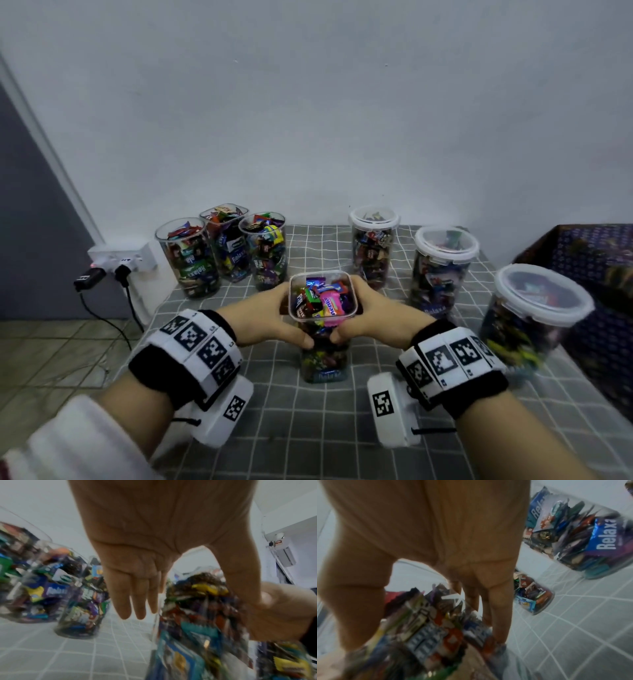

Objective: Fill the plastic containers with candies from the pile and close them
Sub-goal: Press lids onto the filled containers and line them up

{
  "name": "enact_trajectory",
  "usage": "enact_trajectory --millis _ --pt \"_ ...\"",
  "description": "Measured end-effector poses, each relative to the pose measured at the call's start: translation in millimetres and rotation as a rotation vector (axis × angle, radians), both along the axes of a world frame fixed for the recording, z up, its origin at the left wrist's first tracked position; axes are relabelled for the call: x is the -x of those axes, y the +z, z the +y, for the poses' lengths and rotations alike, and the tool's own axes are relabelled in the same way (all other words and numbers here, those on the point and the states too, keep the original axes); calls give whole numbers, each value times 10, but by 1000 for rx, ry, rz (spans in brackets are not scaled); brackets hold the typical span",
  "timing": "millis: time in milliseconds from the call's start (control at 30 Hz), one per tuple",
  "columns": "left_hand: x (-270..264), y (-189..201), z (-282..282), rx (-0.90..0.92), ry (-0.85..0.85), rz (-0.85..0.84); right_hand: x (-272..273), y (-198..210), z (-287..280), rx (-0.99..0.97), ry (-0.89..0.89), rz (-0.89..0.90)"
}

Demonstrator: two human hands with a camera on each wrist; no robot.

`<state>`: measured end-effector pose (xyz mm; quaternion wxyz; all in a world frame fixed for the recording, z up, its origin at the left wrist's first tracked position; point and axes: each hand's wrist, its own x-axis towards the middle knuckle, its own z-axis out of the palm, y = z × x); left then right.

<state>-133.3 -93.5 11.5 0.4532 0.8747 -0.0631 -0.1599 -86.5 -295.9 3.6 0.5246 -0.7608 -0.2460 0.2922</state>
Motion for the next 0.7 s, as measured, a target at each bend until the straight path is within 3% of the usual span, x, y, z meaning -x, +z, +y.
enact_trajectory --millis 167,367,500,700 --pt "258 251 399 -417 125 20 136 -28 -29 -58 -50 9" --pt "485 101 629 -922 103 274 192 29 -16 15 -27 6" --pt "618 -45 705 -1078 40 389 242 26 -20 6 -32 15" --pt "728 -194 650 -1191 -13 369 263 24 -23 34 -49 -22"
